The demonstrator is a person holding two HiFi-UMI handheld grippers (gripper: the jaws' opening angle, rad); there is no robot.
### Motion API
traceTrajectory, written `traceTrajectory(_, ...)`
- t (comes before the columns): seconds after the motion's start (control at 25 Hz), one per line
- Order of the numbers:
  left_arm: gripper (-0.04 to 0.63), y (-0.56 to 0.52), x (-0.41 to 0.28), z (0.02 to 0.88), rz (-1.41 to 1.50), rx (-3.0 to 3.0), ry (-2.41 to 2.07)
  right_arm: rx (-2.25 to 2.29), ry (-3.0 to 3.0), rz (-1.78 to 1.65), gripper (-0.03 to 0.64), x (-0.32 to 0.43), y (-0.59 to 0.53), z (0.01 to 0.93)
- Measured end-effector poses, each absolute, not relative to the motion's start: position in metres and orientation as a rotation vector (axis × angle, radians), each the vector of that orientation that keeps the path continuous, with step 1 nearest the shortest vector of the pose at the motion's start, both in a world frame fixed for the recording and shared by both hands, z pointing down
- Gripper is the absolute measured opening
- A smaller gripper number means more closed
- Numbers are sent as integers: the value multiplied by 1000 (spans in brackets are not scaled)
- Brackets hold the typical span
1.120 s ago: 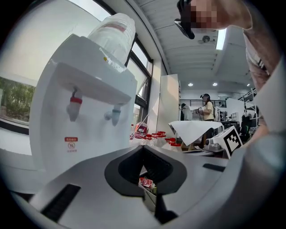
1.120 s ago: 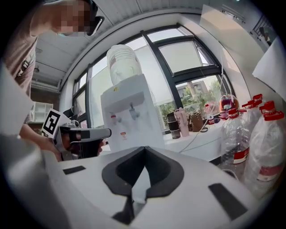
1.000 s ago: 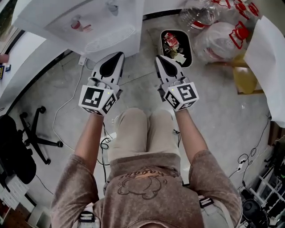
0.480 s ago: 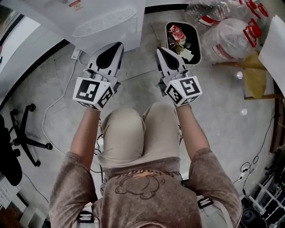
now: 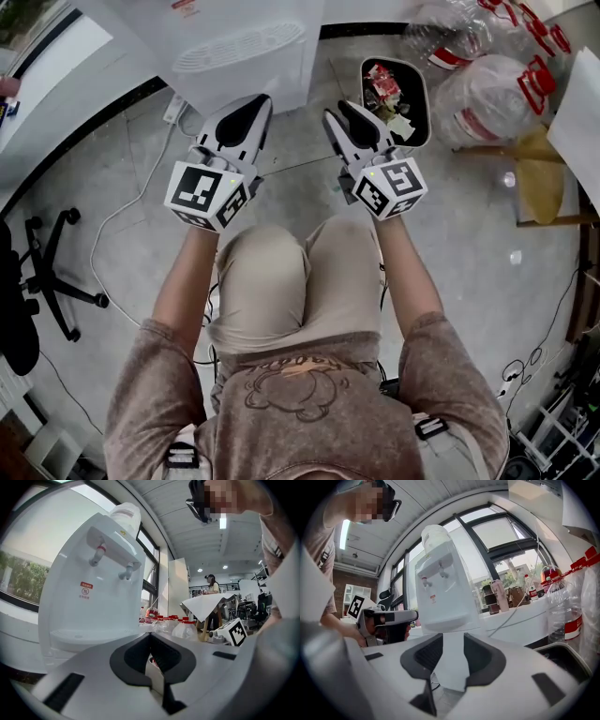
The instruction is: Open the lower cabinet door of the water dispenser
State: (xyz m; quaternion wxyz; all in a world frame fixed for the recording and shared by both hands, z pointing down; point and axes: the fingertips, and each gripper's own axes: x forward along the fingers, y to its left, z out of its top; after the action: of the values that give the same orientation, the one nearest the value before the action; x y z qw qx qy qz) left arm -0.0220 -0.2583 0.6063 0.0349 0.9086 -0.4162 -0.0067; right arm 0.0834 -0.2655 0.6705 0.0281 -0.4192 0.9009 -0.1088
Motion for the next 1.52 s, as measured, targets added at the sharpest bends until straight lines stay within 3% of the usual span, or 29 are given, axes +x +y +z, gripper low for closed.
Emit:
traceTrajectory(0.04, 17, -258, -23, 607, -20, 2789, -1277, -1282, 2789, -341, 141, 81, -266, 672)
traceTrajectory(0.2, 17, -255, -22, 606, -4, 2796, -1270, -1218, 2837, -373, 355, 69, -270, 679)
traceTrajectory(0.28, 17, -255, -22, 606, -9, 2796, -1266, -1186, 2857, -376, 375, 66, -273, 680)
traceTrajectory(1.52, 17, -263, -30, 634, 54, 2772, -1196, -1128, 3018, -426, 419, 33, -417, 756)
